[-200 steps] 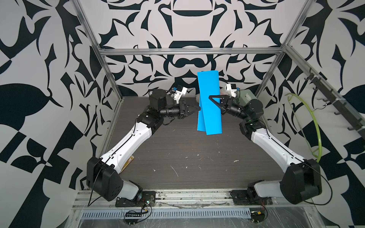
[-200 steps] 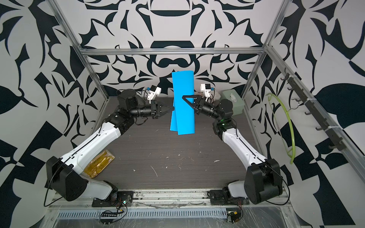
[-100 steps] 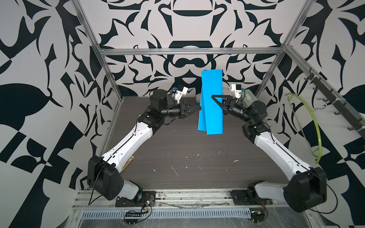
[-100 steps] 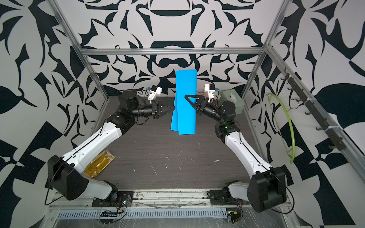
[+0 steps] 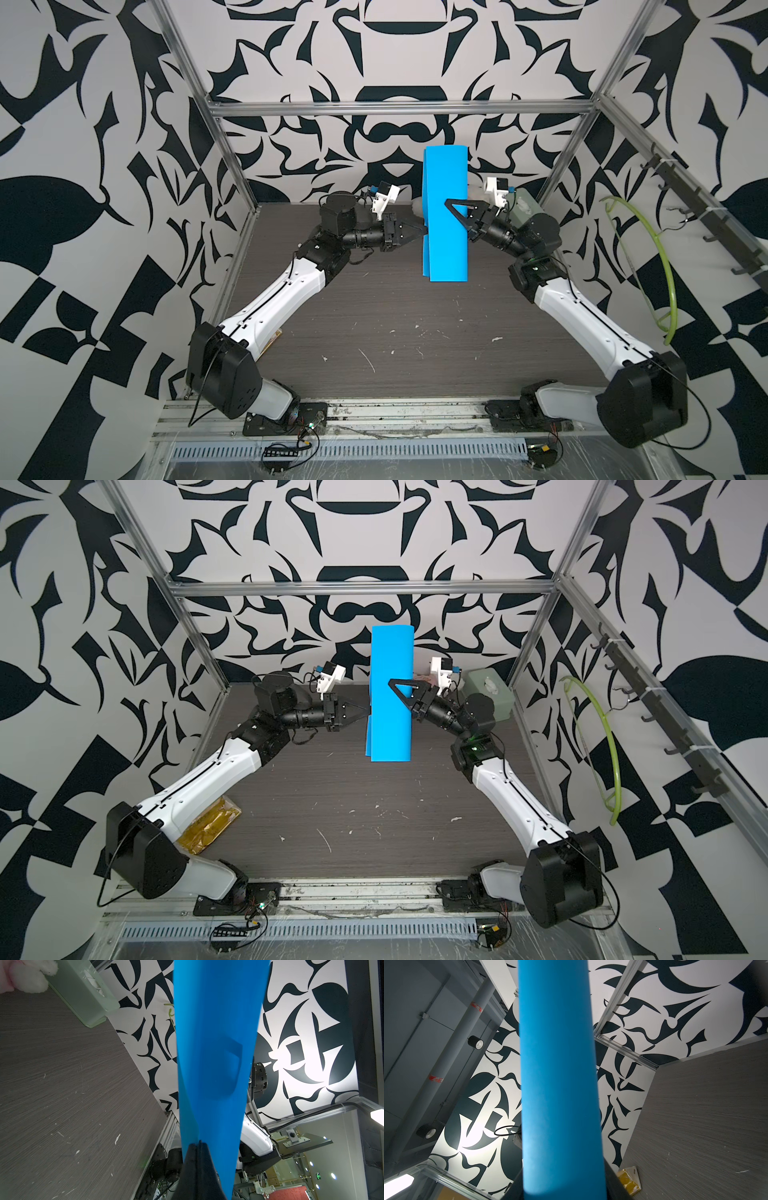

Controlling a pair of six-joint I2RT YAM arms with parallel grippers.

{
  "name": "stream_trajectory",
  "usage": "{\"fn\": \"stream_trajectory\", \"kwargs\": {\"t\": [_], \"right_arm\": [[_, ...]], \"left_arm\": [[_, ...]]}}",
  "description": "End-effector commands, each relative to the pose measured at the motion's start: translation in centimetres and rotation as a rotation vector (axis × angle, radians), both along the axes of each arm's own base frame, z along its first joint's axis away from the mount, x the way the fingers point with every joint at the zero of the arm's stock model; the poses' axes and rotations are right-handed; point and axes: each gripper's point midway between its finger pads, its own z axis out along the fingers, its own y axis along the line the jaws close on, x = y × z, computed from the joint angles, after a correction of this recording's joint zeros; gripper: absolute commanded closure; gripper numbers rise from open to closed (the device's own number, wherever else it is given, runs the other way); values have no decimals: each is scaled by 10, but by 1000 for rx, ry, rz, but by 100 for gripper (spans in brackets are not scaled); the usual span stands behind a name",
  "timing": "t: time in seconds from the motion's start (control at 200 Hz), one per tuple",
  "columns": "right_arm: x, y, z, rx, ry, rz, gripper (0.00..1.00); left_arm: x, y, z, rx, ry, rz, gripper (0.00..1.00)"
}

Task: Fold the rectangular paper in half along the long edge
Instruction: Fold the paper.

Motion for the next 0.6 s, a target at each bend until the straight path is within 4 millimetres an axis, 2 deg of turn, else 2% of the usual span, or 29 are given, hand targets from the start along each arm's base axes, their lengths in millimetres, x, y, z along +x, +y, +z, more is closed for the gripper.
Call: {"fn": "stream_trajectory", "kwargs": {"t": [0.0, 0.175, 0.36, 0.465, 0.595], "right_arm": [[-10, -3, 23, 36, -88, -11, 57], [-9, -4, 22, 32, -90, -25, 65], [-9, -5, 20, 17, -88, -34, 66], [-11, -5, 23, 8, -98, -32, 65], [-14, -5, 23, -5, -100, -29, 58]], "left_arm": [[-2, -4, 0, -18, -22, -17, 100], [-4, -4, -1, -17, -23, -20, 100], [-5, -3, 0, -8, -30, -17, 100], [-6, -2, -1, 5, -35, -11, 100], [-6, -1, -1, 17, -44, -2, 100]]}}
